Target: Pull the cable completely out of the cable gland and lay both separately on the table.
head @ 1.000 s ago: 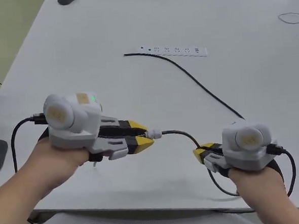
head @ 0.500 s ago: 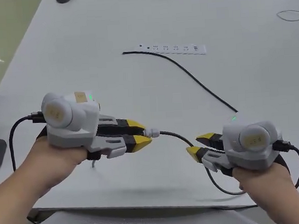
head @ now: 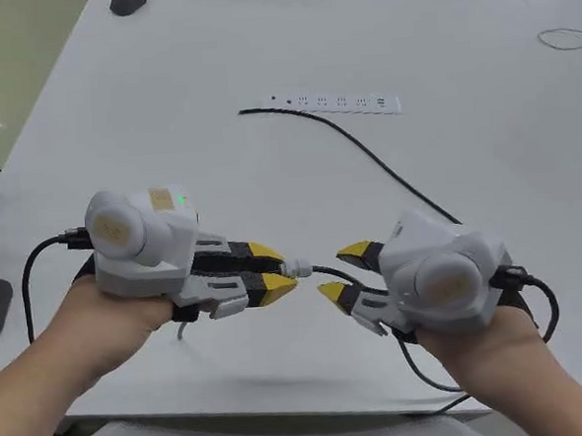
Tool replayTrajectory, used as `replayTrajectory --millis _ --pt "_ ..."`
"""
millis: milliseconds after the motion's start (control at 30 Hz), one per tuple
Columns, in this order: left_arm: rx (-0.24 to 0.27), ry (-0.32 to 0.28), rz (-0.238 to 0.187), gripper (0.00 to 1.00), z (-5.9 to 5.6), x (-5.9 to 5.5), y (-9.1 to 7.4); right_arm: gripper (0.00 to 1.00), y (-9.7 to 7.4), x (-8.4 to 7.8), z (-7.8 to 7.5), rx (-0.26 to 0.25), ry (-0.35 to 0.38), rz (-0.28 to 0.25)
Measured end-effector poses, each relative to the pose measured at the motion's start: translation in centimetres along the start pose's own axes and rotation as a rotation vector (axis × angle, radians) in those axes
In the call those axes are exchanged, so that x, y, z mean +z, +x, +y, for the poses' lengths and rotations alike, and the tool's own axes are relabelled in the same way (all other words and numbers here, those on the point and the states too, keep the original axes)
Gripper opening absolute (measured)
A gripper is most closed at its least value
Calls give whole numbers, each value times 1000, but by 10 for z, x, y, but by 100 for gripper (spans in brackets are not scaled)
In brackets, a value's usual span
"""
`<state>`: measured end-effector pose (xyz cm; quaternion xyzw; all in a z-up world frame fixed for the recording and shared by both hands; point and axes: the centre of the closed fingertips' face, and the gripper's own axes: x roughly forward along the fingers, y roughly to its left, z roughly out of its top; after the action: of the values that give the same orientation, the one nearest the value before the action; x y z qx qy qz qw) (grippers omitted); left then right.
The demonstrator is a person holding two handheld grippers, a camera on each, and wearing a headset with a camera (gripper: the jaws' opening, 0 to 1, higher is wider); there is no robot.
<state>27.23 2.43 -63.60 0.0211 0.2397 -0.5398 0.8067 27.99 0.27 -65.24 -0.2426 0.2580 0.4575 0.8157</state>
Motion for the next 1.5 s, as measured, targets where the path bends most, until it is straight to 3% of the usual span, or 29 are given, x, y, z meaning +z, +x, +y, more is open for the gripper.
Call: replayTrajectory --millis 367,600,900,1000,1067,1200,1500 --pt "-1 5 2 15 1 -1 2 3 4 6 3 10 -59 -2" --pt "-4 10 1 15 2 0 4 1 3 3 1 4 -56 -3" --pt "3 27 -7 15 3 3 4 0 2 -2 -7 -16 6 -8" --pt "10 21 -15 15 5 5 2 0 -1 -6 -13 -31 43 -4" --pt "14 25 -22 15 5 7 1 0 -3 -10 -17 -30 112 -7" --pt "22 24 -29 15 7 9 -2 0 -5 -24 -28 -54 158 9" --pt "25 30 -28 15 4 9 -2 0 -6 -59 -34 -66 396 37"
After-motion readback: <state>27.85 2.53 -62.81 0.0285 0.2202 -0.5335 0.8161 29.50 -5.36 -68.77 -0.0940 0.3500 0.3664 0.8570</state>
